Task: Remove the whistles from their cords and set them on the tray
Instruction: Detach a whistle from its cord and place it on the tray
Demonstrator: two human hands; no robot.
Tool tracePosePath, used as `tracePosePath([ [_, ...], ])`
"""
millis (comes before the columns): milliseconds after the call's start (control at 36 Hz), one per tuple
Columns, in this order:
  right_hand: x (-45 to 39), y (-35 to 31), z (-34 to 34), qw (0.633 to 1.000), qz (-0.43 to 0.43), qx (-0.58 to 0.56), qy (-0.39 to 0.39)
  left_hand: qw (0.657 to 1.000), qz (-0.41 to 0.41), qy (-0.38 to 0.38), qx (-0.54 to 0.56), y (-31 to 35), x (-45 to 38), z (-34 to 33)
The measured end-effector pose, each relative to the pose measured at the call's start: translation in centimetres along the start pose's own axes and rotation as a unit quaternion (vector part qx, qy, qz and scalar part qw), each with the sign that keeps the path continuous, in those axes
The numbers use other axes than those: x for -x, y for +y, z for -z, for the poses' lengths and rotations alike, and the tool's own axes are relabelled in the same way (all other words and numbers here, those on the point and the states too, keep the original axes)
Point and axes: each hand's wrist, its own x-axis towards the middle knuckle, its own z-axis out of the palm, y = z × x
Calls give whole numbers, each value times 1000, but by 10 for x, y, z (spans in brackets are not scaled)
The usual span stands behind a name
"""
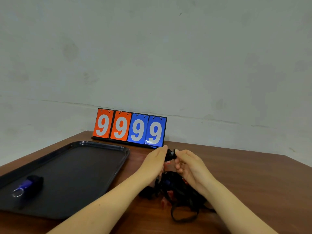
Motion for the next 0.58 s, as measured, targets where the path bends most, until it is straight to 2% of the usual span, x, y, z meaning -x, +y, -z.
tracePosePath([
  [111,0,0,0,1000,3,-28,-14,998,16,-28,50,0,3,0],
  [333,1,0,-2,997,-10,-80,-16,982,81,-37,165,2,4,-2],
  [583,1,-2,-3,995,-21,-95,12,977,56,-65,197,3,6,-5],
])
